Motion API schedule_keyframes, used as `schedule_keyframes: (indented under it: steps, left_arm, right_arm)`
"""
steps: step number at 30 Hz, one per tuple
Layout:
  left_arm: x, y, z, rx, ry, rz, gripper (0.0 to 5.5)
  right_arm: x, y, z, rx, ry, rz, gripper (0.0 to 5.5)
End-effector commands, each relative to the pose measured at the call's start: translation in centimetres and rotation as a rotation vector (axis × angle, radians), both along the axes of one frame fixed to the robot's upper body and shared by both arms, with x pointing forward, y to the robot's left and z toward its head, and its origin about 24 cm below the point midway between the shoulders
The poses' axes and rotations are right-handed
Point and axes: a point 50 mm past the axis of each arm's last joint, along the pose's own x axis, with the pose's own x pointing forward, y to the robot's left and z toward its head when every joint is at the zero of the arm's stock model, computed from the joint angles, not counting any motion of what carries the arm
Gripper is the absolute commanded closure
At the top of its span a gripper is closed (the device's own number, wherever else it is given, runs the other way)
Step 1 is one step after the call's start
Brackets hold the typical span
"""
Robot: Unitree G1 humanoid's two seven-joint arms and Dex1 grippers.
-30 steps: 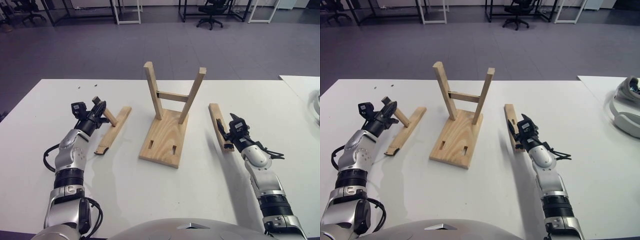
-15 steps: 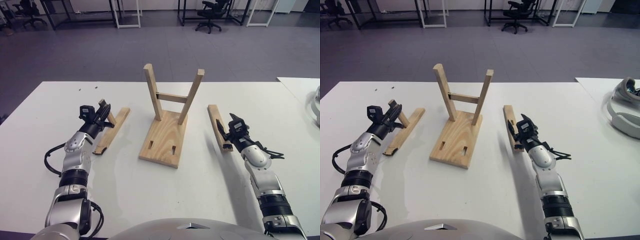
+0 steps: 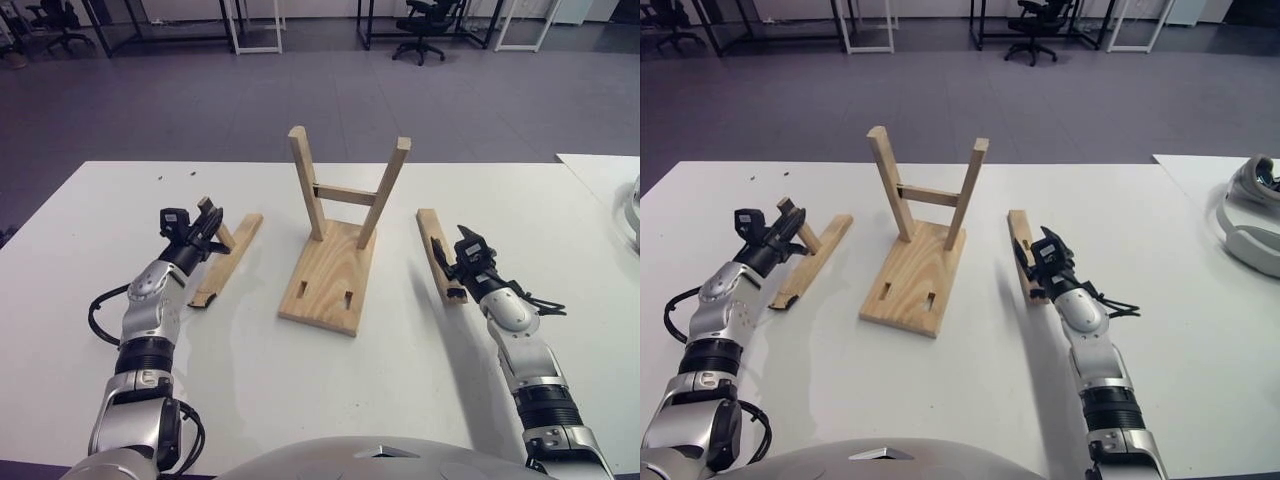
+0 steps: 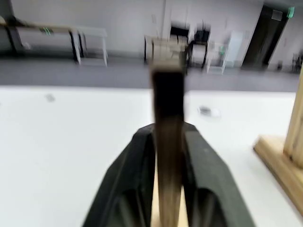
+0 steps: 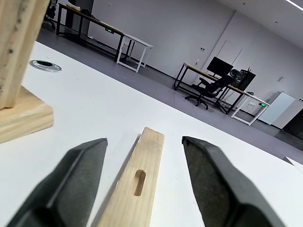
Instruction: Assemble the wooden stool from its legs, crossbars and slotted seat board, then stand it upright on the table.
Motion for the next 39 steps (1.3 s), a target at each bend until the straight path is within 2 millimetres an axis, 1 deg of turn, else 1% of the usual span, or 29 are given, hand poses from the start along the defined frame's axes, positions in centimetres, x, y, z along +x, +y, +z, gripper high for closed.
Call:
schedule_keyframes:
  steps: [1,3,7,10,15,16,17,20,22,23,24,26,28,29,30,31,32,33,35,37,39]
  left_arm:
    - [-0.3,1.3,0.2,0.191,0.113,-0.014,3.95]
    - [-1.1,1.7,-0.3,0.236,0.178,-0.016,3.57]
    - [-3.1,1.5,-0.6,0.184,0.312,-0.033,2.89]
    - [-3.9,2.0,-1.0,0.219,0.387,-0.024,2.39]
    - [-4.7,1.3,-1.6,0.253,0.448,-0.088,2.39]
    - [-4.7,1.4,-1.7,0.279,0.455,-0.089,2.58]
    - [-4.7,1.6,-1.8,0.306,0.459,-0.088,2.66]
    - [-4.6,1.9,-1.9,0.364,0.442,-0.091,3.26]
    - [-4.4,2.1,-1.9,0.37,0.415,-0.083,3.47]
    - [-4.2,2.4,-1.6,0.35,0.377,-0.06,3.47]
    - [-3.8,2.6,-0.9,0.315,0.314,-0.045,3.47]
    - [-2.6,2.1,3.3,0.148,0.047,-0.05,3.47]
    - [-1.9,1.2,9.1,0.013,-0.244,-0.087,3.47]
    - [-1.8,0.7,11.2,-0.002,-0.334,-0.102,3.47]
    - [-1.9,-0.3,13.4,-0.008,-0.426,-0.135,3.47]
    - [-1.9,-1.7,15.1,0.009,-0.492,-0.185,3.47]
    - [-2.1,-3.4,16.5,0.043,-0.565,-0.246,3.47]
    - [-2.3,-5.1,17.6,0.051,-0.624,-0.312,3.47]
    - [-2.3,-8.0,18.5,0.063,-0.681,-0.407,3.47]
    - [-2.3,-10.4,18.5,0.074,-0.694,-0.493,3.47]
    - [-2.6,-11.9,18.2,0.108,-0.697,-0.548,3.47]
  right_arm:
    - [0.5,0.3,0.2,-0.002,-0.023,0.002,2.54]
    - [0.4,0.3,0.1,-0.001,-0.024,-0.004,2.54]
    - [0.3,0.3,-0.2,0.001,-0.02,-0.016,2.54]
    - [0.0,0.3,-0.5,0.004,-0.012,-0.022,2.54]
    - [0.0,0.5,-0.6,-0.002,-0.008,-0.018,2.54]
    - [0.0,0.5,-0.7,-0.003,-0.007,-0.019,2.54]
    - [0.0,0.5,-0.7,-0.004,-0.006,-0.02,2.54]
    - [0.0,0.5,-0.7,-0.004,-0.007,-0.023,2.54]
    - [0.1,0.6,-0.4,0.043,-0.004,-0.028,2.54]
    - [0.2,0.6,0.1,0.115,-0.004,-0.03,2.54]
    - [0.4,0.6,0.8,0.194,-0.008,-0.022,2.54]
    - [0.9,0.9,4.2,0.42,-0.067,0.048,2.54]
    - [1.3,1.8,9.8,0.646,-0.175,0.203,2.54]
    - [1.2,2.3,12.2,0.725,-0.215,0.282,2.54]
    - [1.2,3.2,15.1,0.816,-0.255,0.383,2.54]
    - [1.2,4.3,17.5,0.884,-0.274,0.478,2.54]
    - [1.3,5.5,19.2,0.921,-0.271,0.553,2.54]
    - [1.5,6.8,20.4,0.953,-0.253,0.623,2.54]
    - [1.9,9.0,21.7,1.008,-0.208,0.716,2.54]
    - [2.3,10.7,22.5,1.056,-0.181,0.774,2.54]
    - [2.7,11.4,23.0,1.097,-0.17,0.786,2.54]
